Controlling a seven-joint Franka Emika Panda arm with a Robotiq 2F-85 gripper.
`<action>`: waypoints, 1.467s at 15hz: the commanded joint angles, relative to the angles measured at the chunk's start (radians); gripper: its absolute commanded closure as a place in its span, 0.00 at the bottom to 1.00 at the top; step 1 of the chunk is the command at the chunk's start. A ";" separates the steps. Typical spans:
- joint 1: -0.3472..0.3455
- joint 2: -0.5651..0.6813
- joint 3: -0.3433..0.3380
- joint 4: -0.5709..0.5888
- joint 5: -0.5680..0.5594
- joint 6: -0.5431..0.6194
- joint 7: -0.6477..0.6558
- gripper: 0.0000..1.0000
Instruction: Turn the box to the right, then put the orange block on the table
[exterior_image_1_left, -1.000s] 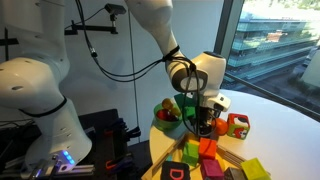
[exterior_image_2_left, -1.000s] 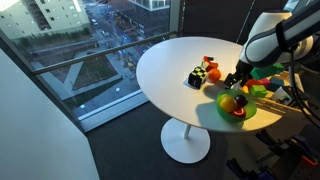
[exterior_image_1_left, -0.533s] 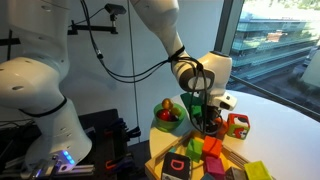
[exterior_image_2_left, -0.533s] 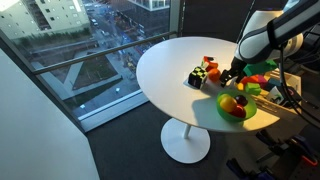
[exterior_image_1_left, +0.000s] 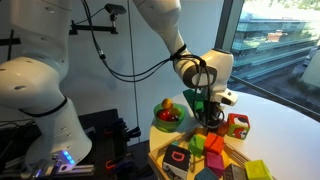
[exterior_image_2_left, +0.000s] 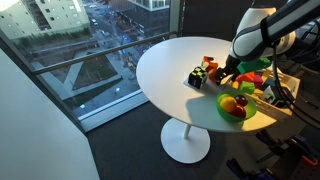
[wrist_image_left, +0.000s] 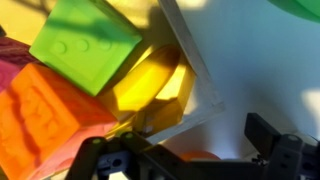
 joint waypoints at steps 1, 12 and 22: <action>0.015 -0.009 0.000 0.032 0.000 -0.052 0.028 0.00; 0.021 -0.122 -0.026 0.006 -0.049 -0.182 0.030 0.00; -0.010 -0.186 -0.064 -0.022 -0.119 -0.206 -0.007 0.00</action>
